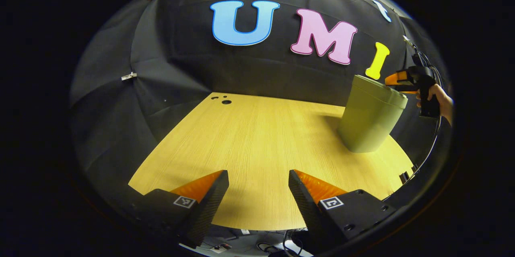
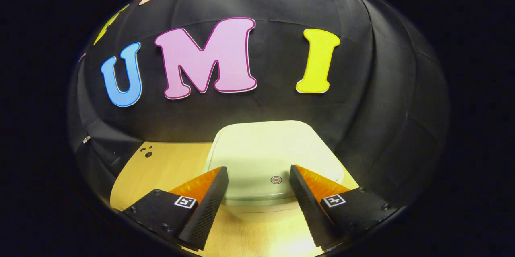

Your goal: Press the lid of the desktop garbage bin to open it, pick up the crumpled paper on the desktop and throw it into the bin, then pick up the pop can on the desktop and drop it into the bin, and finally close the garbage bin lid.

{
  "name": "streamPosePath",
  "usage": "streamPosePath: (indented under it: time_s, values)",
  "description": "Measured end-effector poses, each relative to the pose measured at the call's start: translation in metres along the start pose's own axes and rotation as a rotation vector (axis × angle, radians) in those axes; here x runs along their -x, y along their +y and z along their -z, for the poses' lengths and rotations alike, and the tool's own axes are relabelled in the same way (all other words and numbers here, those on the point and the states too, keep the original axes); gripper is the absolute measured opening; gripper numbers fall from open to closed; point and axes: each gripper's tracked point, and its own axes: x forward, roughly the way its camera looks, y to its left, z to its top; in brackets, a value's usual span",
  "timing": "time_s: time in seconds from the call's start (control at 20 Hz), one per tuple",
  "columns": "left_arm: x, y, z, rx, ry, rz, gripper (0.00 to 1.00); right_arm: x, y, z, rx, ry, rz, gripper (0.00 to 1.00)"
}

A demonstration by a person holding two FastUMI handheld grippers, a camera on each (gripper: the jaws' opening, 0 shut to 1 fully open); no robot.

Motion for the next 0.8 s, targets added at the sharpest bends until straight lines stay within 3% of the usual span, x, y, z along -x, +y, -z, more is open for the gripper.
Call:
streamPosePath:
  time_s: [0.4,0.8]
  values:
    - [-0.005,-0.001,-0.012,0.011,-0.025,0.004,0.96,0.011,-0.001,-0.008,0.019,-0.071,0.017,0.97]
    - [-0.009,-0.017,-0.076,-0.032,-0.141,0.011,0.96,0.086,0.008,-0.042,0.055,-0.294,-0.012,0.96]
